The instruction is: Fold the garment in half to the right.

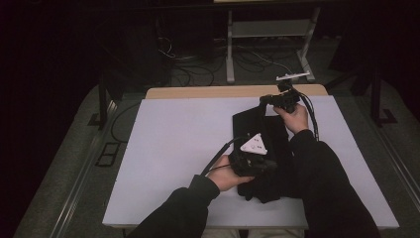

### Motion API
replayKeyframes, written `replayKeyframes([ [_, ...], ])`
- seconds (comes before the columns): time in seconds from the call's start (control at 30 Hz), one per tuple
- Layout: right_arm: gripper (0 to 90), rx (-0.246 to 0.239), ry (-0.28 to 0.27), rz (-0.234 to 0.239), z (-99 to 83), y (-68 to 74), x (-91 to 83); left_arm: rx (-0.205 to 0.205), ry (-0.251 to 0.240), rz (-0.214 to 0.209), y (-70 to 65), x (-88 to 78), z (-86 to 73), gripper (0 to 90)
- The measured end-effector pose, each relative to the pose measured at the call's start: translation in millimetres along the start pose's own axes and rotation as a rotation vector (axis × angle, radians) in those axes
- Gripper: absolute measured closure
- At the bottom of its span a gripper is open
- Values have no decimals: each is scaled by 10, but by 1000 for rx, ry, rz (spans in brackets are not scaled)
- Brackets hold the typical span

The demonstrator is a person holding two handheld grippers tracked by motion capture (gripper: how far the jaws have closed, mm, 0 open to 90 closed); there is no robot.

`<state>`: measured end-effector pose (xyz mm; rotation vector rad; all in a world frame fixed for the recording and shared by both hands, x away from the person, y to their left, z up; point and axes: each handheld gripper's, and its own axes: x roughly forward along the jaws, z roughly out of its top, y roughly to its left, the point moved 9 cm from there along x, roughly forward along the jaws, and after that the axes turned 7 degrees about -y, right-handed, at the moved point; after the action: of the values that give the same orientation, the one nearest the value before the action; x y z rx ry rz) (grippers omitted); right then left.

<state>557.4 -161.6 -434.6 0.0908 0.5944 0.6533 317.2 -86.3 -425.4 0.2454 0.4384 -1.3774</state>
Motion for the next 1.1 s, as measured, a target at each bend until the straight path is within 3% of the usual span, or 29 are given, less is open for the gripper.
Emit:
replayKeyframes([
  [0.7, 838, 25, 20, -31, -244, -311, -120, -16, 9, -56, -83, 335, -17, 850],
  [1.1, 838, 58, 17, -43, -387, -467, -139, -19, 24, -65, -91, 504, -22, 850],
])
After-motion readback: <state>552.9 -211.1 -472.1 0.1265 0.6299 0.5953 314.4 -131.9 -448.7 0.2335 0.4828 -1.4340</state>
